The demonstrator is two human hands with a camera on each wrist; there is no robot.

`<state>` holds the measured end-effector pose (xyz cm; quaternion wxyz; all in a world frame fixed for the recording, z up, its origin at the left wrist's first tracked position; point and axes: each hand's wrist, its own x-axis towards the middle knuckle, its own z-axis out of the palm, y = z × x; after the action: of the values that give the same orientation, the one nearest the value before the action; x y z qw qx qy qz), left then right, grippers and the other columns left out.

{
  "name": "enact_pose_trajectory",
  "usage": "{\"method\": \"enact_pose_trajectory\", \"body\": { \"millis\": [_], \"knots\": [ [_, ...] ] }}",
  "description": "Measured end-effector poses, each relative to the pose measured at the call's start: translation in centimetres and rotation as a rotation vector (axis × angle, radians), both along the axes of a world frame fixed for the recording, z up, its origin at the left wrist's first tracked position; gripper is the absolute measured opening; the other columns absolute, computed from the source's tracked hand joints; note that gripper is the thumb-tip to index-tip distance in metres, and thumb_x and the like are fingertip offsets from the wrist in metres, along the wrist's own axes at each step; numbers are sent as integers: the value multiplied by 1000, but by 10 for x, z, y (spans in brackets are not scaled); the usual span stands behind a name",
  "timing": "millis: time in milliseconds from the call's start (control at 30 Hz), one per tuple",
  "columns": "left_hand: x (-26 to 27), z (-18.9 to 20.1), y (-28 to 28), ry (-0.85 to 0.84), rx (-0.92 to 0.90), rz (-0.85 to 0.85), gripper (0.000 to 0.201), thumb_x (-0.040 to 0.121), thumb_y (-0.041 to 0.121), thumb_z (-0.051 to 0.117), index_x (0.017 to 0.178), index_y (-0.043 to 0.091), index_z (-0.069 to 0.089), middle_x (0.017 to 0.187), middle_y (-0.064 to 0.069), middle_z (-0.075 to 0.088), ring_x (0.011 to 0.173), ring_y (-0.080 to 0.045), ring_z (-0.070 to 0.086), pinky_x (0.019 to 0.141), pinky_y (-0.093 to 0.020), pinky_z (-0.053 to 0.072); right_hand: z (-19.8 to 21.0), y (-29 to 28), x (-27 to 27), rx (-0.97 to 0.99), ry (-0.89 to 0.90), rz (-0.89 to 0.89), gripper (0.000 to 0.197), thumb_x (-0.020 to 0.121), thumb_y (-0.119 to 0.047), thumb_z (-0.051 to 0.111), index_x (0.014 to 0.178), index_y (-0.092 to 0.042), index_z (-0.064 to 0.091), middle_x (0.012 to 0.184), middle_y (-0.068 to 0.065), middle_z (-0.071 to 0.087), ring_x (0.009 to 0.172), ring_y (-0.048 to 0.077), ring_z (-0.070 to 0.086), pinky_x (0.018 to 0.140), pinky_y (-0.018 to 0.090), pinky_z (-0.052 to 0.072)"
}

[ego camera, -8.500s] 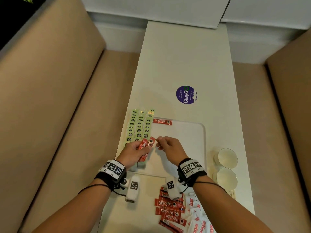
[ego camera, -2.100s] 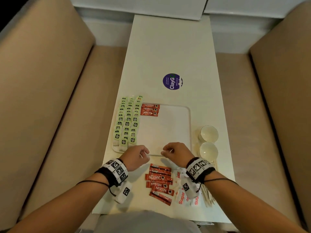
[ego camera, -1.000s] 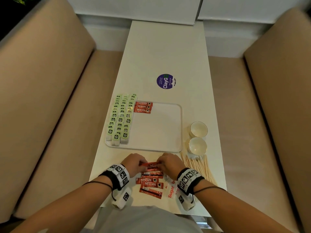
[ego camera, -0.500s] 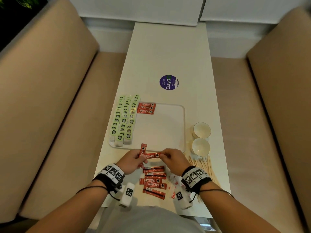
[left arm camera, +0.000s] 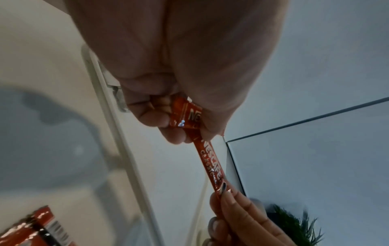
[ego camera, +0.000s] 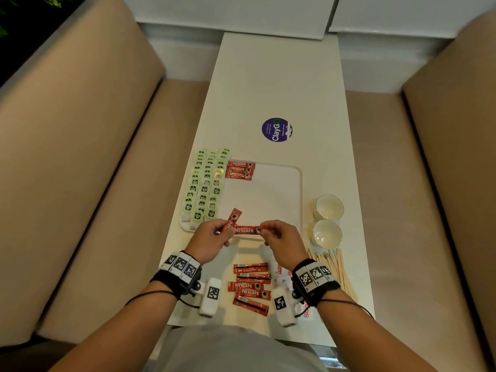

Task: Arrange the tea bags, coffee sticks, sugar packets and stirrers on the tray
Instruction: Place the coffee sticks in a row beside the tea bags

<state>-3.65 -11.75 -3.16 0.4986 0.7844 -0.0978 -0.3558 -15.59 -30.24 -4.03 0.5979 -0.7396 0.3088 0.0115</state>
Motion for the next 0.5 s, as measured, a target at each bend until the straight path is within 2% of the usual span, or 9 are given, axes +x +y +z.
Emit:
{"method": "enact_pose_trajectory", "body": {
  "millis": [100, 233, 367, 500],
  "knots": [
    [3, -1, -2, -30, -15, 51, 9, 96, 19, 66, 100, 17, 74, 69, 1, 66, 59, -3, 58, 58, -15, 43, 1, 2, 3, 42, -19, -70, 12, 96, -16, 67, 107, -20, 69, 93, 2, 72, 77, 11, 67, 76, 26, 57],
    [5, 0, -4, -49, -17, 67, 10, 95, 19, 66, 100, 16, 74, 71, 0, 67, 57, 0, 57, 60, -15, 44, 2, 6, 4, 44, -20, -107, 9, 96, -16, 66, 104, -20, 69, 92, 1, 72, 80, 14, 69, 72, 20, 55],
    [6, -1, -1, -35, -19, 73, 8, 95, 18, 67, 97, 19, 74, 71, -1, 67, 58, -1, 57, 61, -16, 44, -1, 8, 5, 73, -7, -136, 7, 97, -14, 65, 101, -16, 70, 90, 4, 74, 74, 11, 67, 64, 16, 52],
    [6, -2, 2, -18, -24, 79, 8, 95, 18, 67, 93, 22, 74, 75, -9, 68, 65, -7, 58, 64, -17, 46, -6, 10, 5, 84, 18, -140, 9, 97, -14, 64, 100, -11, 72, 89, 4, 74, 69, 7, 65, 63, 15, 51]
  ]
}}
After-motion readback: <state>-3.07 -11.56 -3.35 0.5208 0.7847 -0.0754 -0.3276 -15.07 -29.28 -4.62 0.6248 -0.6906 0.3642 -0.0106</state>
